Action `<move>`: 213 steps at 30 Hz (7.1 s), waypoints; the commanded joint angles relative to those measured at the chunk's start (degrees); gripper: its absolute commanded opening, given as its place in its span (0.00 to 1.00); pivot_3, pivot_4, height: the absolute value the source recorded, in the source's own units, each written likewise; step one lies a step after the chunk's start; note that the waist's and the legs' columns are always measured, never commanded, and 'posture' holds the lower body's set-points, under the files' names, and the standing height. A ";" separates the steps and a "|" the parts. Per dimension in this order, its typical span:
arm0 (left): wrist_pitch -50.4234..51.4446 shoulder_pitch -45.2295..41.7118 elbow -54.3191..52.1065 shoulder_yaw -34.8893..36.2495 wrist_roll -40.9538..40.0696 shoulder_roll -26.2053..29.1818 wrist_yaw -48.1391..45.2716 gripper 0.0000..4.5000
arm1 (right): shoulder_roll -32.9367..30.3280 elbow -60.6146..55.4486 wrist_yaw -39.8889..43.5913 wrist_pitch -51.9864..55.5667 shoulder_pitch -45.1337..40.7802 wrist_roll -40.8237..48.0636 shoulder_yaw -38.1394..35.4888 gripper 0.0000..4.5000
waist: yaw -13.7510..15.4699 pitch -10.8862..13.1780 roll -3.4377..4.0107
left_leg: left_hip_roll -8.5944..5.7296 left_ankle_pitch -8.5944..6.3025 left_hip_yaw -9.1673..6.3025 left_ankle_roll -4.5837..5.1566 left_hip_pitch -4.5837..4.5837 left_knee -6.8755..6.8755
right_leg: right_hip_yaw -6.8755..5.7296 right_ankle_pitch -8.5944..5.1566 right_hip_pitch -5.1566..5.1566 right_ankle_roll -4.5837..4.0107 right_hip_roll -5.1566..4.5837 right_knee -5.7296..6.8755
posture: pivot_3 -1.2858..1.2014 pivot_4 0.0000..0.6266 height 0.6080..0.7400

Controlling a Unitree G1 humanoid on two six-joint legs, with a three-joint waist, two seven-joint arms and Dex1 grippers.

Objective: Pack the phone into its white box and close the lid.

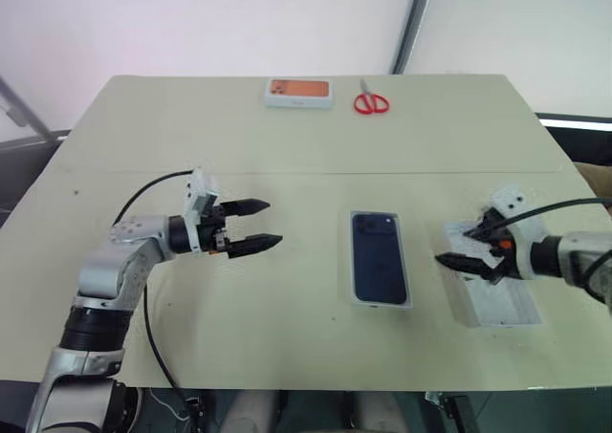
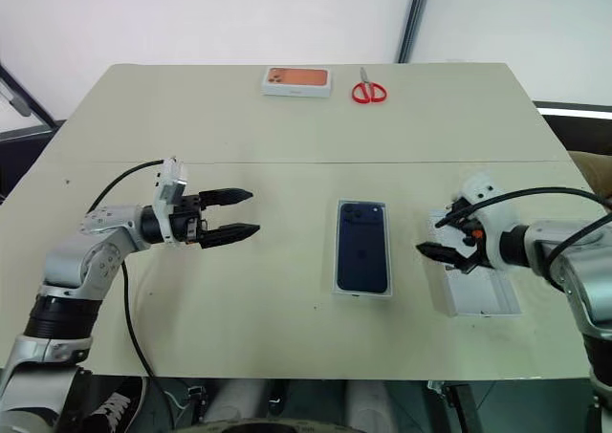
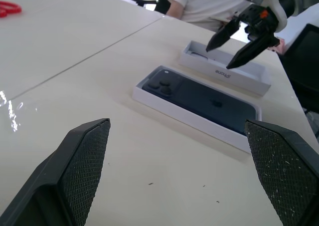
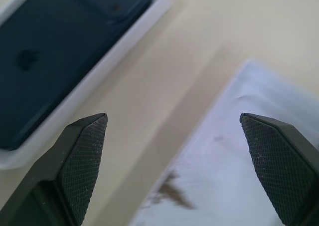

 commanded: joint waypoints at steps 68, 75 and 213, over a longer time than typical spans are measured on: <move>-0.87 3.41 -5.20 3.69 -5.33 -4.41 8.84 1.00 | 40.09 1.47 -64.56 -15.01 -0.52 88.36 5.88 0.01 | -2.09 0.00 0.16 | 0.06 0.11 0.10 -0.07 0.08 -0.36 | 0.17 0.01 -0.26 0.00 0.23 0.18 | 0.52 0.24 1.00; 1.03 5.84 -6.28 2.90 -6.82 -3.43 6.23 0.48 | 38.02 4.29 -66.46 -21.60 -1.24 88.36 10.83 0.00 | -1.96 0.00 0.16 | 0.07 0.11 0.10 -0.07 0.09 -0.33 | 0.18 0.01 -0.24 0.00 0.25 0.18 | 0.52 0.24 1.00; -14.30 -6.59 21.46 -18.06 21.15 -26.95 15.09 0.00 | 12.04 4.98 -4.71 -55.67 9.95 -23.28 23.08 0.01 | -0.36 -0.16 0.02 | -0.03 0.08 0.03 -0.04 0.16 0.13 | 0.00 0.01 0.13 0.06 0.26 0.20 | 0.52 0.24 1.00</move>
